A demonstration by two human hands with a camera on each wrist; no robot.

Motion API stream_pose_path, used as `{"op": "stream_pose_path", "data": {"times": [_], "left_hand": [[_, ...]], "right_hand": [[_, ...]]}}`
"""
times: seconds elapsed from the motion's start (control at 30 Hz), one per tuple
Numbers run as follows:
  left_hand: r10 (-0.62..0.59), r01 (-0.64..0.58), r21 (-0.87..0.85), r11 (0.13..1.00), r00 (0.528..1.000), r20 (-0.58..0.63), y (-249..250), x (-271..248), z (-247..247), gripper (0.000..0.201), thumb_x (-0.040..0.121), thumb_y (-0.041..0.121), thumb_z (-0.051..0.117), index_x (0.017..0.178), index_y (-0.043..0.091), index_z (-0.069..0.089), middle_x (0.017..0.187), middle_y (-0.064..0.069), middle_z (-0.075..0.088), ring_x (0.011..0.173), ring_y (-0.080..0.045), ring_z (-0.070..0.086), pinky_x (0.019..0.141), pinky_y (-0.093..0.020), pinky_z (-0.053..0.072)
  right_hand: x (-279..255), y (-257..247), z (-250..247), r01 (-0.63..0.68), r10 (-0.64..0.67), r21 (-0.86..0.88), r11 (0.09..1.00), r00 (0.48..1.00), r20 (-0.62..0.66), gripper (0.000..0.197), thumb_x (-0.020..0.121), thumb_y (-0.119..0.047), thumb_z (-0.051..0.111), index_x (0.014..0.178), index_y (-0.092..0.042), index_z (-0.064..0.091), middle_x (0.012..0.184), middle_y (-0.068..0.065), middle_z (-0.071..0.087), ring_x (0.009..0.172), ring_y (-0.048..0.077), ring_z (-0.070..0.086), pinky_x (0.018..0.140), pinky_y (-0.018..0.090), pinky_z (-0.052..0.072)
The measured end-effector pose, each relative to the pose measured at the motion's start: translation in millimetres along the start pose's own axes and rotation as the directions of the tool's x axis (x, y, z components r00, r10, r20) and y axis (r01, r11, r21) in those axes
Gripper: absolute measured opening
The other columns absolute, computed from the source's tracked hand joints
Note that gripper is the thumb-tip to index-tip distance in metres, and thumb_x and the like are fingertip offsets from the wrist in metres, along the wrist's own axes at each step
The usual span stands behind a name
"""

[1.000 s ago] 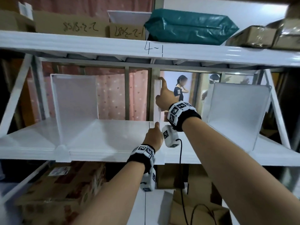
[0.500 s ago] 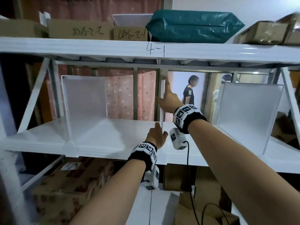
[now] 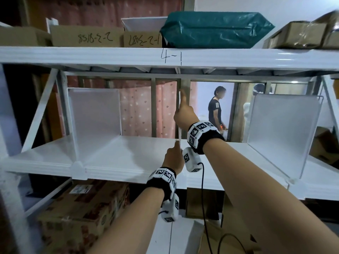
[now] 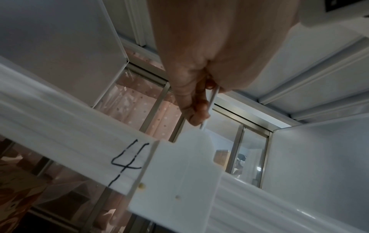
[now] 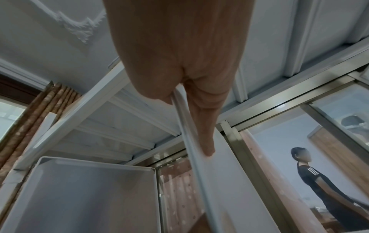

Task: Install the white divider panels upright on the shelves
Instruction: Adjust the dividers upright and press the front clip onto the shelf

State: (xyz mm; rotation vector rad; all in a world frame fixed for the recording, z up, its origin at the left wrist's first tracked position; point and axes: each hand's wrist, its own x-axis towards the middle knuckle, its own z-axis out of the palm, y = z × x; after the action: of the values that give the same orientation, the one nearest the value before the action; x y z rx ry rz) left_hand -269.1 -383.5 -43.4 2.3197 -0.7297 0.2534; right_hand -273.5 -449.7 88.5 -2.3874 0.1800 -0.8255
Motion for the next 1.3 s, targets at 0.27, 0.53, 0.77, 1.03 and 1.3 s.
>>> {"op": "stream_pose_path", "data": {"times": [0.27, 0.53, 0.77, 1.03, 1.3], "left_hand": [[-0.003, 0.003, 0.012, 1.000, 1.000, 0.022, 2, 16, -6, 0.033, 0.102, 0.026, 0.035, 0.115, -0.001, 0.049, 0.112, -0.025, 0.060, 0.099, -0.042, 0.061, 0.080, -0.041, 0.053], [0.029, -0.029, 0.017, 0.999, 1.000, 0.009, -2, 21, -3, 0.026, 0.098, 0.009, 0.039, 0.117, -0.003, 0.053, 0.114, -0.022, 0.062, 0.107, -0.036, 0.058, 0.088, -0.037, 0.047], [0.048, -0.048, 0.021, 0.999, 0.999, 0.004, -4, 20, -1, 0.022, 0.096, 0.012, 0.045, 0.112, 0.001, 0.054, 0.111, -0.018, 0.063, 0.104, -0.034, 0.060, 0.085, -0.035, 0.049], [-0.022, 0.029, -0.078, 0.997, 0.995, 0.101, -7, 10, -25, 0.009, 0.090, 0.008, 0.051, 0.089, 0.016, 0.052, 0.084, -0.004, 0.064, 0.084, -0.025, 0.064, 0.056, -0.014, 0.041], [0.002, -0.003, -0.125, 0.992, 1.000, -0.011, -53, 0, -63, 0.025, 0.096, 0.018, 0.044, 0.113, 0.006, 0.059, 0.118, -0.018, 0.063, 0.108, -0.035, 0.059, 0.088, -0.035, 0.046]], "right_hand": [[-2, 6, -2, -0.005, 0.004, 0.030, 1.000, 1.000, 0.008, 0.078, 0.098, -0.034, 0.047, 0.153, -0.031, -0.009, 0.095, 0.016, 0.063, 0.081, 0.030, 0.060, 0.080, 0.033, 0.045], [-2, 2, -1, -0.025, 0.024, 0.029, 0.999, 0.999, 0.031, 0.089, 0.089, 0.001, 0.039, 0.152, -0.036, -0.012, 0.088, 0.017, 0.058, 0.064, 0.025, 0.056, 0.056, 0.029, 0.045], [0, 6, 1, 0.000, -0.001, 0.044, 0.999, 1.000, 0.010, 0.091, 0.089, 0.005, 0.042, 0.153, -0.034, -0.011, 0.074, 0.009, 0.053, 0.058, 0.020, 0.053, 0.050, 0.026, 0.043], [2, 3, 3, -0.044, 0.041, -0.030, 0.999, 0.994, -0.102, 0.085, 0.092, -0.019, 0.051, 0.153, -0.031, -0.007, 0.112, 0.019, 0.059, 0.095, 0.035, 0.062, 0.087, 0.043, 0.049], [0, -75, 32, 0.076, -0.185, -0.248, 0.966, 0.871, -0.454, 0.074, 0.085, -0.009, 0.046, 0.152, -0.002, 0.014, 0.155, 0.032, 0.015, 0.146, 0.045, 0.010, 0.121, 0.052, 0.007]]}}
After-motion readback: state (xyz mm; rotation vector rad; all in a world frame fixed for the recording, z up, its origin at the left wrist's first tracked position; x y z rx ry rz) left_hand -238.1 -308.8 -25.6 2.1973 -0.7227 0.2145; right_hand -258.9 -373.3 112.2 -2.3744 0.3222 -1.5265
